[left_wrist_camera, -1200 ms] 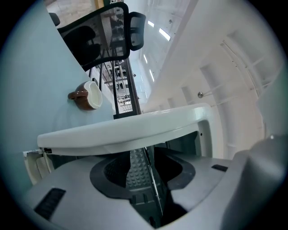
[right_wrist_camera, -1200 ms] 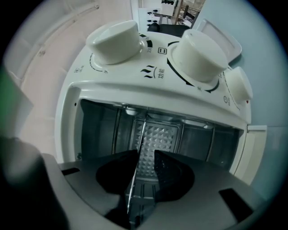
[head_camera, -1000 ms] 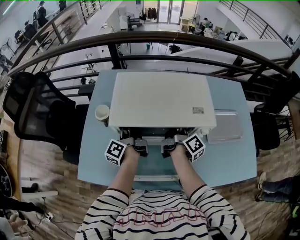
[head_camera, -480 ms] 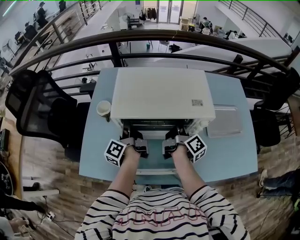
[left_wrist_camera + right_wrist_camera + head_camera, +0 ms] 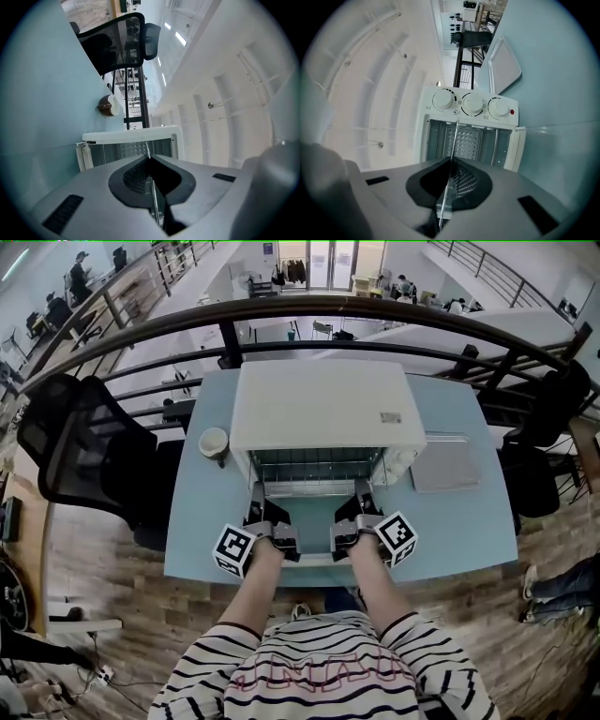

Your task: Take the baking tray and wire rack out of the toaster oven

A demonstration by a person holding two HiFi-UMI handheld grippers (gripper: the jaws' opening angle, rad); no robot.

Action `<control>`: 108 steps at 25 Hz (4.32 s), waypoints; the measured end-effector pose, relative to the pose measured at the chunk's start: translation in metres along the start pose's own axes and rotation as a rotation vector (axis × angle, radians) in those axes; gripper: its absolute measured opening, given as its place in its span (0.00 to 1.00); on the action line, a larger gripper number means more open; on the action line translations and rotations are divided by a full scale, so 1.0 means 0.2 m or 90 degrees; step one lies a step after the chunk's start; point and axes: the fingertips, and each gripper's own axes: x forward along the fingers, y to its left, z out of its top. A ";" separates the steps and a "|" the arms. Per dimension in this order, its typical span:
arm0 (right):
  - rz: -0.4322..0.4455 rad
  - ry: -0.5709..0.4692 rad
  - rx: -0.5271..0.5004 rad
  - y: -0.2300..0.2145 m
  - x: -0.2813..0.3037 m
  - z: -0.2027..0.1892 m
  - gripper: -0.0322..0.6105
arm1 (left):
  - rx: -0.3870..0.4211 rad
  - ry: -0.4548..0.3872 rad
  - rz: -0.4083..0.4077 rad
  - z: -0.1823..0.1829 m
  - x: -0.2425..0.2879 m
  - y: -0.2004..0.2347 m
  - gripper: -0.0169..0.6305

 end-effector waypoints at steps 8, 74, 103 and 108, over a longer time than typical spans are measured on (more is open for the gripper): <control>0.007 -0.012 0.004 -0.01 -0.28 -0.07 0.09 | -0.013 0.020 -0.017 -0.01 -0.27 0.01 0.07; -0.164 -0.060 -0.044 -0.85 -1.56 1.85 0.09 | -0.022 0.213 0.100 -2.38 -0.72 0.29 0.06; -0.365 0.132 -0.022 -1.16 -1.22 1.99 0.22 | 0.047 0.292 0.342 -2.51 -0.55 0.49 0.09; -0.396 0.183 -0.051 -1.19 -1.21 1.98 0.40 | 0.045 0.299 0.355 -2.52 -0.53 0.50 0.34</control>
